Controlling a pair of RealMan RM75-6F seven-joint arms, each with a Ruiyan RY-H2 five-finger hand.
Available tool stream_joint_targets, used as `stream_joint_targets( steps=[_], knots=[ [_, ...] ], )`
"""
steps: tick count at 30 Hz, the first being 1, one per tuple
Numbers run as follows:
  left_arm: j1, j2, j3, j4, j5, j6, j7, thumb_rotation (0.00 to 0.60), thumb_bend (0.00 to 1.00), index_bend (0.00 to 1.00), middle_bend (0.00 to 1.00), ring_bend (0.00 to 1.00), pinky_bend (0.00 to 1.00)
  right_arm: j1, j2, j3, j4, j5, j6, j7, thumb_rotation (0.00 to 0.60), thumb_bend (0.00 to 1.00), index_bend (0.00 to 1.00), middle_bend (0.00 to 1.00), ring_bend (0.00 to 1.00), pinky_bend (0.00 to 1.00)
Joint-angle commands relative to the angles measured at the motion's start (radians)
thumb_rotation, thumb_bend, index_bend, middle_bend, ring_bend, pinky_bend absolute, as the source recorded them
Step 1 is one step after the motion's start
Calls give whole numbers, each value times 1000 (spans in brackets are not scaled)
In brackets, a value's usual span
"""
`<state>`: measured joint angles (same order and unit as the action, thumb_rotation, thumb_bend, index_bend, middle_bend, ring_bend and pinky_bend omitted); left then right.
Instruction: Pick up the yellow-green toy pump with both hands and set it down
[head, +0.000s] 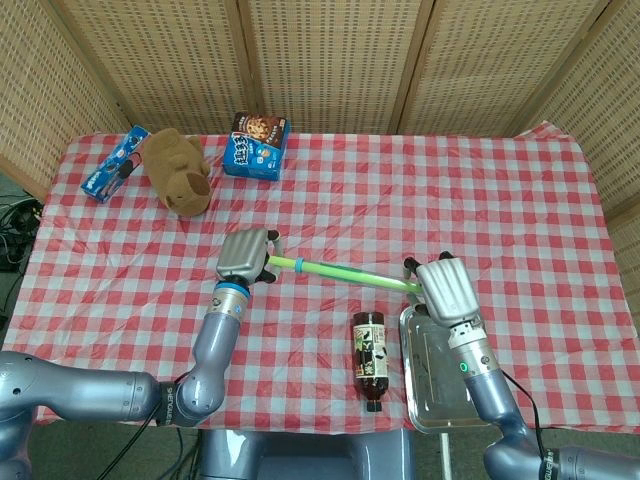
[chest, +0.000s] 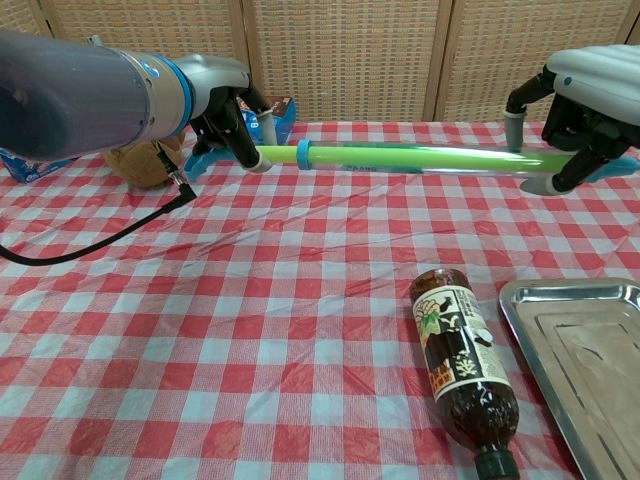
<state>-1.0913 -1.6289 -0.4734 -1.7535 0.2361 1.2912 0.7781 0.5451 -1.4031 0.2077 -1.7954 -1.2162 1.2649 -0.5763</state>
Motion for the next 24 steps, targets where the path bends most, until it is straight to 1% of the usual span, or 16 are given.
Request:
stream_joint_targets(
  steps=[1, 13, 16, 17, 19, 21, 22, 24],
  knots=[
    [0, 2, -1, -3, 0, -1, -4, 600, 658, 852, 929, 865, 774, 2, -1, -2, -1, -2, -1, -1, 600, 422, 570, 1000, 989, 550],
    [-6, -3, 13, -13, 19, 5, -16, 600, 655, 850, 924, 865, 773, 5, -6, -7, -3, 1, 1, -4, 600, 414, 567, 1000, 988, 550],
    [-4, 1, 26, -12, 34, 12, -12, 600, 646, 828, 887, 842, 746, 5, -8, -8, 5, 4, 3, -12, 600, 407, 559, 1000, 984, 548],
    [-3, 3, 31, -13, 40, 14, -9, 600, 636, 791, 852, 812, 718, 5, -8, -9, 8, 2, 5, -13, 600, 399, 546, 994, 972, 544],
    [5, 15, 44, -20, 56, 13, -10, 600, 603, 679, 756, 733, 640, 3, -9, -11, 23, -8, 17, -21, 600, 365, 499, 946, 916, 513],
    [14, 29, 48, -31, 58, 2, -16, 600, 555, 520, 584, 602, 514, 1, -10, -13, 33, -6, 22, -31, 600, 331, 412, 824, 807, 415],
    [19, 37, 49, -38, 56, -6, -21, 600, 543, 475, 524, 557, 472, 0, -11, -12, 35, -2, 23, -34, 600, 319, 348, 728, 727, 342],
    [36, 50, 45, -54, 67, -20, -54, 600, 527, 389, 358, 418, 370, -1, -17, -7, 35, 24, 20, -36, 600, 300, 212, 524, 555, 214]
  ],
)
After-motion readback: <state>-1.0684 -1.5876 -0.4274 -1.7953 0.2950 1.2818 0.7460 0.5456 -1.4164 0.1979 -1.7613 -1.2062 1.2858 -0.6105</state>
